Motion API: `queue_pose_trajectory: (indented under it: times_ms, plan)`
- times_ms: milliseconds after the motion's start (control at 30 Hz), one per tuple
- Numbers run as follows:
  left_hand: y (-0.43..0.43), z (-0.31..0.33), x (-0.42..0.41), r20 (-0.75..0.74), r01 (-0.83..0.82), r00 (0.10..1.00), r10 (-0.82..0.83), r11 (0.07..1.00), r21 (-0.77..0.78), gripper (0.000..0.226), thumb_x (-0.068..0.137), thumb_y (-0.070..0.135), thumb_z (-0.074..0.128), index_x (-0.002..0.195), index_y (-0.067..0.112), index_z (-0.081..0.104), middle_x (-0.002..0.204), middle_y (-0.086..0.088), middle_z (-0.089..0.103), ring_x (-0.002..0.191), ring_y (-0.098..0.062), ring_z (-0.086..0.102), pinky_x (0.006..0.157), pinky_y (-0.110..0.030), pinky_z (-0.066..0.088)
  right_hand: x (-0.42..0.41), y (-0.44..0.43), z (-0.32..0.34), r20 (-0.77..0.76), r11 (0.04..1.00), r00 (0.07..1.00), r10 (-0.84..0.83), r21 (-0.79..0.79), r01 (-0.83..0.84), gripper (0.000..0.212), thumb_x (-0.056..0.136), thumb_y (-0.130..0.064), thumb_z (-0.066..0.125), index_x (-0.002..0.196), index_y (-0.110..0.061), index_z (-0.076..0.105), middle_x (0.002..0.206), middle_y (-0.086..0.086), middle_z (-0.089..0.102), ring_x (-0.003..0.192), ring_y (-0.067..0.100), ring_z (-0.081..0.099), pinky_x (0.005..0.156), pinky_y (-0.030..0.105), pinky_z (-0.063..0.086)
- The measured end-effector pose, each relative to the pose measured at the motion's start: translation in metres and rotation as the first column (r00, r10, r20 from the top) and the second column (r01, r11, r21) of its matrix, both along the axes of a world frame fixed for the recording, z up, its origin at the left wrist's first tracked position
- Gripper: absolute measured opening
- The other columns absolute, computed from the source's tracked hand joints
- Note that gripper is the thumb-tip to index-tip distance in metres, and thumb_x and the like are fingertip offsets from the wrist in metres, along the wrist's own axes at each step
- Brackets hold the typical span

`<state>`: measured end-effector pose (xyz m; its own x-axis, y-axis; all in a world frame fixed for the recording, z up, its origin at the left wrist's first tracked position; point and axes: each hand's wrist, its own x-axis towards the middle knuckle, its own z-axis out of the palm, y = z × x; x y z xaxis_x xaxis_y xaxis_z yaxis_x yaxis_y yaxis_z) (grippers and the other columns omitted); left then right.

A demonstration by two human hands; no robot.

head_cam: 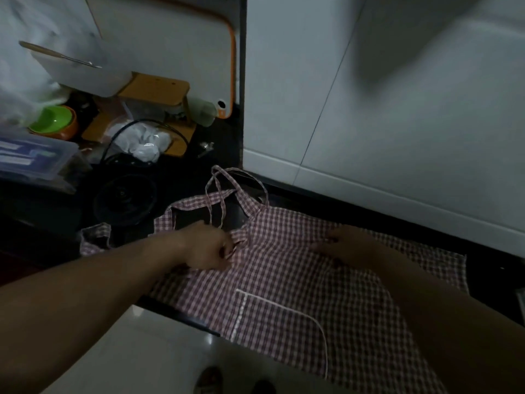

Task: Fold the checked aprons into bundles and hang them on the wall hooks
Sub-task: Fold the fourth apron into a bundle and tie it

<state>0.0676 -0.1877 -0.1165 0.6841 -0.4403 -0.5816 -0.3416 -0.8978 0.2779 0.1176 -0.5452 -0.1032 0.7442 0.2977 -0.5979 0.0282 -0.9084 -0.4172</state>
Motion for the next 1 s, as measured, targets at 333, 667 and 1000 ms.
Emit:
queue_pose_trajectory:
  times_ms: [333,667,1000]
  plan:
    - [-0.014,0.030,0.010,-0.323,-0.395,0.876,0.359,0.918,-0.050,0.068,0.083,0.083,0.057,0.114,0.025,0.073,0.119,0.008,0.069,0.105,-0.011,0.064,0.100,-0.032,0.050,0.003,-0.017,-0.005,-0.021,0.980,0.986,0.162,-0.110,-0.164,0.035,0.097,-0.059,0.058,0.121,-0.036,0.071,0.125,-0.012,0.065,0.114,0.010,0.061,0.107,0.029,0.046]
    - [-0.052,0.008,0.008,0.341,-0.260,0.705,0.622,0.674,-0.691,0.025,0.098,0.028,0.066,0.084,0.026,0.046,0.094,0.004,0.048,0.089,-0.015,0.049,0.075,-0.031,0.039,-0.003,-0.022,-0.014,0.078,0.989,0.987,0.140,-0.053,-0.136,0.030,0.102,-0.050,0.055,0.118,-0.030,0.070,0.121,-0.007,0.065,0.112,0.014,0.060,0.104,0.030,0.045]
    - [-0.052,0.003,0.037,-0.060,-0.401,0.861,0.505,0.601,-0.691,0.025,0.104,0.034,0.061,0.092,0.013,0.068,0.087,-0.005,0.071,0.081,-0.017,0.067,0.080,-0.037,0.055,0.008,-0.018,-0.020,0.125,0.985,0.988,-0.091,0.154,0.072,0.027,0.105,-0.038,0.055,0.082,-0.029,0.065,0.088,-0.010,0.064,0.084,0.007,0.061,0.070,0.018,0.044]
